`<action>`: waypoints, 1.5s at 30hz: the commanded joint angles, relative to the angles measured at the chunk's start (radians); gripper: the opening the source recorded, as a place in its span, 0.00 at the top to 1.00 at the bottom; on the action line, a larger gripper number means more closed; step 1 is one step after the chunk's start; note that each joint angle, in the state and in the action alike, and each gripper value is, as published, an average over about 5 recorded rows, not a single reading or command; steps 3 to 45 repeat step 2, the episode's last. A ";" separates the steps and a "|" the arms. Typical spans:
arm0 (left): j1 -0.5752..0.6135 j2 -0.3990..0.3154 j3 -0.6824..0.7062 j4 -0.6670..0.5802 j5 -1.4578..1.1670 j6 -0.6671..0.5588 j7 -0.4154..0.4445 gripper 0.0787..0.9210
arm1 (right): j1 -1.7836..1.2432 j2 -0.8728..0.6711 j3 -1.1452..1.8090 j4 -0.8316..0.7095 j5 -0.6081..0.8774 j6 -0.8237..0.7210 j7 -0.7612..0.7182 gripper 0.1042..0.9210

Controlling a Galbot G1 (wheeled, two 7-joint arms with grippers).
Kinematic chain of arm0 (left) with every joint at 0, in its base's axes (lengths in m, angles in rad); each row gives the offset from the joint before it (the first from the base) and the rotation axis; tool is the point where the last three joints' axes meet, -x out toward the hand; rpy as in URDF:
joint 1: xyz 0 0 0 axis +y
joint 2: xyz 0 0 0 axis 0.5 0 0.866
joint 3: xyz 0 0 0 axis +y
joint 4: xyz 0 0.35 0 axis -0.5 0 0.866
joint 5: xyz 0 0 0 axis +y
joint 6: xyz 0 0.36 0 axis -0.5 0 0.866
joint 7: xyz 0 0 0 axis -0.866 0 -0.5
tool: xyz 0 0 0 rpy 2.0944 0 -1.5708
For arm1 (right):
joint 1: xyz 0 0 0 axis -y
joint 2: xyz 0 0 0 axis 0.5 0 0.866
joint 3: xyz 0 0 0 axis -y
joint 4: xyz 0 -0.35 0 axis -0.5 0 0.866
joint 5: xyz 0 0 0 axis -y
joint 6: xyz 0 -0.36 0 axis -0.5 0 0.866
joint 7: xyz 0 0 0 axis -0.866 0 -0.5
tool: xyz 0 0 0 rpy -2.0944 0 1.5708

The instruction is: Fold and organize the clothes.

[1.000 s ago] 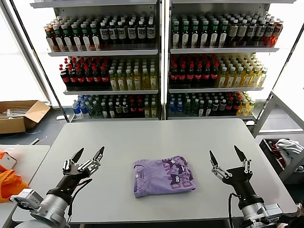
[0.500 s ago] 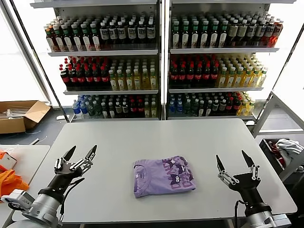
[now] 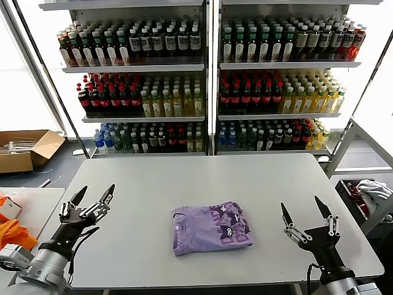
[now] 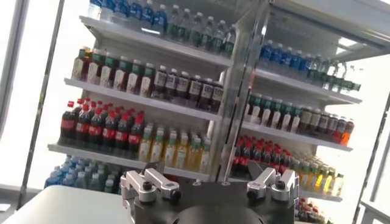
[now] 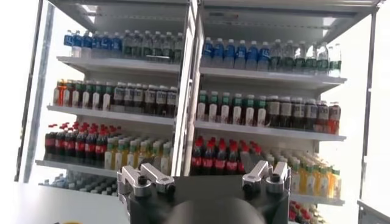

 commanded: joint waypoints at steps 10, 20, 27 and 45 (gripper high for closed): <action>-0.008 0.002 -0.021 0.006 -0.005 0.001 0.005 0.12 | -0.017 0.005 0.007 -0.011 0.005 0.013 -0.017 0.12; -0.008 0.002 -0.021 0.006 -0.005 0.001 0.005 0.12 | -0.017 0.005 0.007 -0.011 0.005 0.013 -0.017 0.12; -0.008 0.002 -0.021 0.006 -0.005 0.001 0.005 0.12 | -0.017 0.005 0.007 -0.011 0.005 0.013 -0.017 0.12; -0.008 0.002 -0.021 0.006 -0.005 0.001 0.005 0.12 | -0.017 0.005 0.007 -0.011 0.005 0.013 -0.017 0.12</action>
